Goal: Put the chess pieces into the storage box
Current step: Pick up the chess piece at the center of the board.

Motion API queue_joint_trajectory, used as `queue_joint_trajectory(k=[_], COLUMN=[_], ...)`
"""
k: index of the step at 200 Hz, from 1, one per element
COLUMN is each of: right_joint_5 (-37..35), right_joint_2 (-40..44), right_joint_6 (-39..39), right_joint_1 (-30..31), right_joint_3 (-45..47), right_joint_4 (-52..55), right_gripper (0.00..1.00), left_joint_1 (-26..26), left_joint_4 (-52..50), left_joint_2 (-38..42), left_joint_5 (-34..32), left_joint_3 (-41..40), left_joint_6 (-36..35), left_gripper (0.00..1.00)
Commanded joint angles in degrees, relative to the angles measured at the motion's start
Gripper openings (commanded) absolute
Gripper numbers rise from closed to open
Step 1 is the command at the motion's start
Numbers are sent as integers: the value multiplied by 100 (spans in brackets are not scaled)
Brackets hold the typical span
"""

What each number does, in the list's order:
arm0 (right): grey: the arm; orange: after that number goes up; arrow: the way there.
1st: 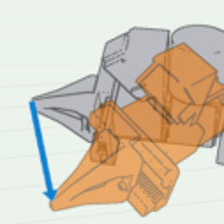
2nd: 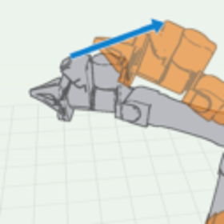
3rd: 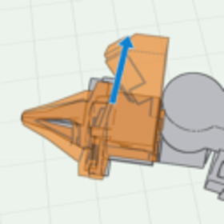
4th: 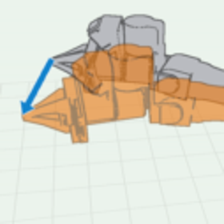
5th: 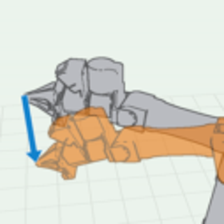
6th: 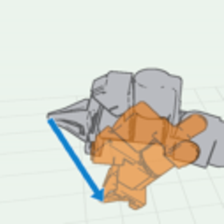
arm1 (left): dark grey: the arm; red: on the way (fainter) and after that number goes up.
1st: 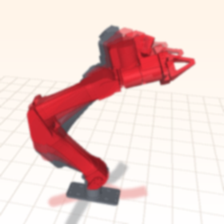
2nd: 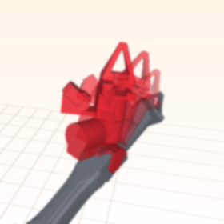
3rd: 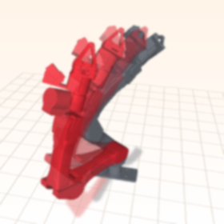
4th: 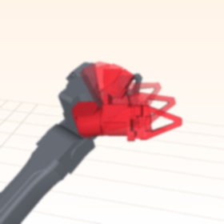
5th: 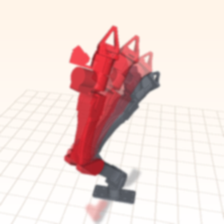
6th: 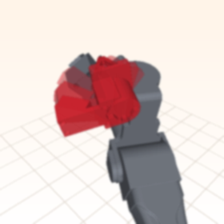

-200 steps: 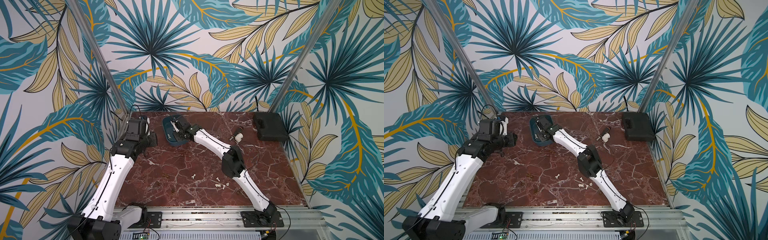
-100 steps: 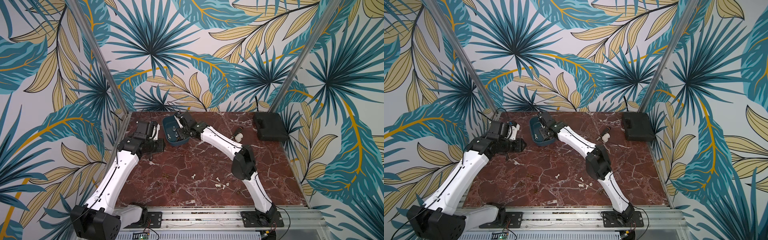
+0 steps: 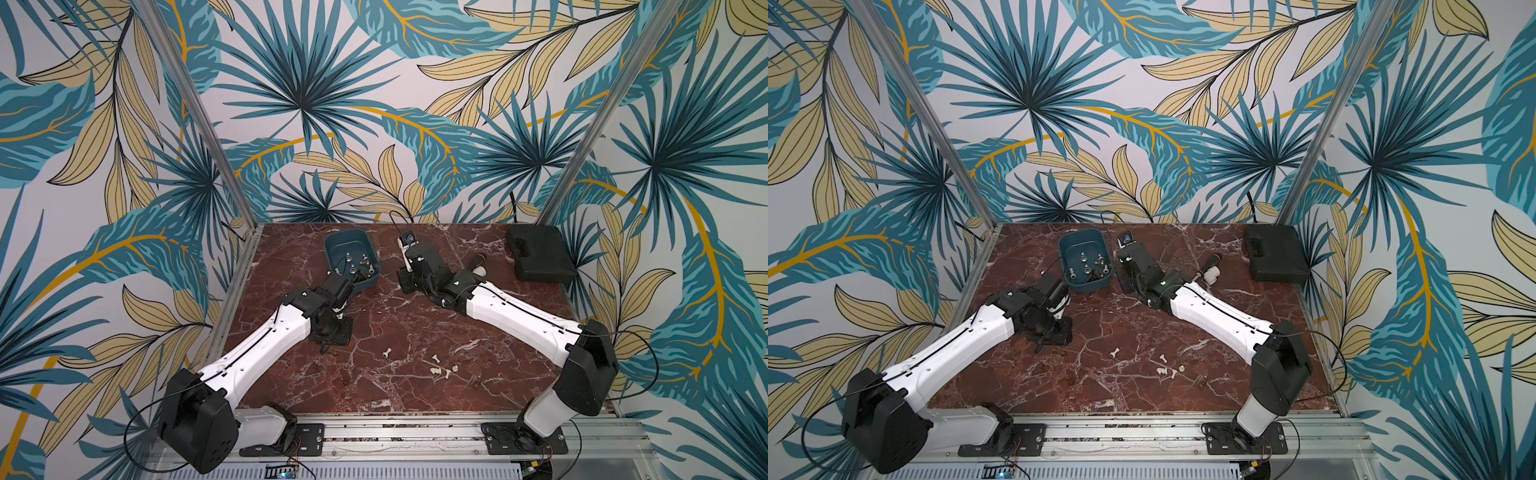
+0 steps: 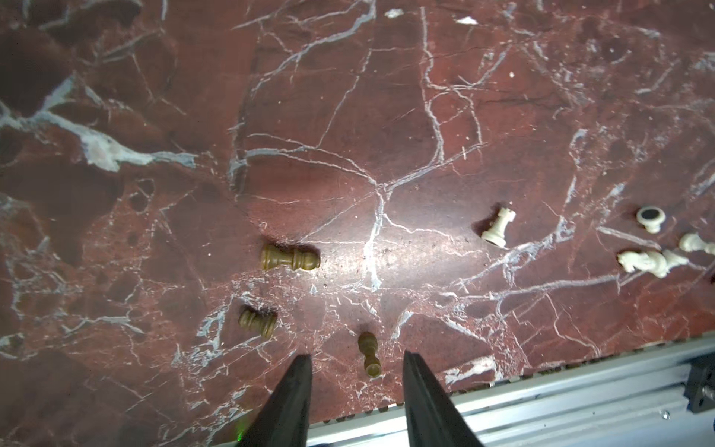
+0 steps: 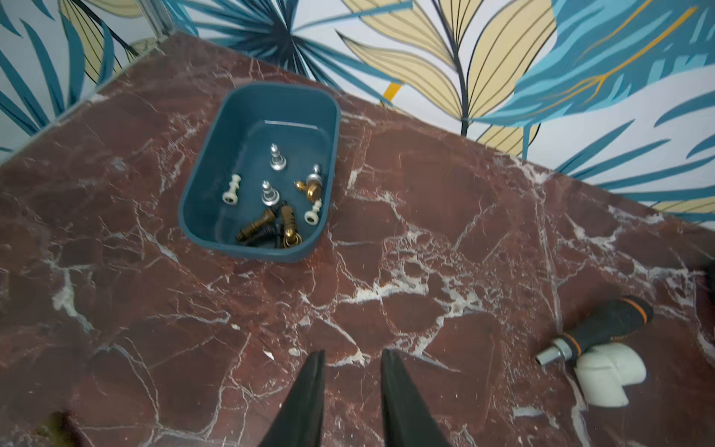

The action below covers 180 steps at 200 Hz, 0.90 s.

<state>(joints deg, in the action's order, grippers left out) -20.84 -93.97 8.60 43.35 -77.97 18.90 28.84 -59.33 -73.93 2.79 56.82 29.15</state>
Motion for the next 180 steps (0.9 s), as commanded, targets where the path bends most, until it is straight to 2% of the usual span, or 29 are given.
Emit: queue_joint_trajectory(k=[1,25,66,120,180], right_joint_5=[-58,41,36,141,166], right_joint_2=[116,132,161,90,40], right_joint_6=[183,205,184,236,196], right_joint_1=[-20,-20,-20,-20,-37], right_joint_3=[210,254,358,468,441], right_joint_4=[-311,-331,-362,-405,-417], right_gripper=[29,30,29,30,30], left_joint_1=[-24,-27,-25,-83,-350], left_joint_4=[969,1706,2356,2461,2628], left_joint_2=[19,-209,-160,-40,-92], left_joint_5=[-53,-78,-577,-1299,-1151], left_joint_3=[-538,-1064,-1667,-1775,-2023], left_joint_6=[928,1533,2388,2724,3120], left_gripper=[44,43,44,44,44])
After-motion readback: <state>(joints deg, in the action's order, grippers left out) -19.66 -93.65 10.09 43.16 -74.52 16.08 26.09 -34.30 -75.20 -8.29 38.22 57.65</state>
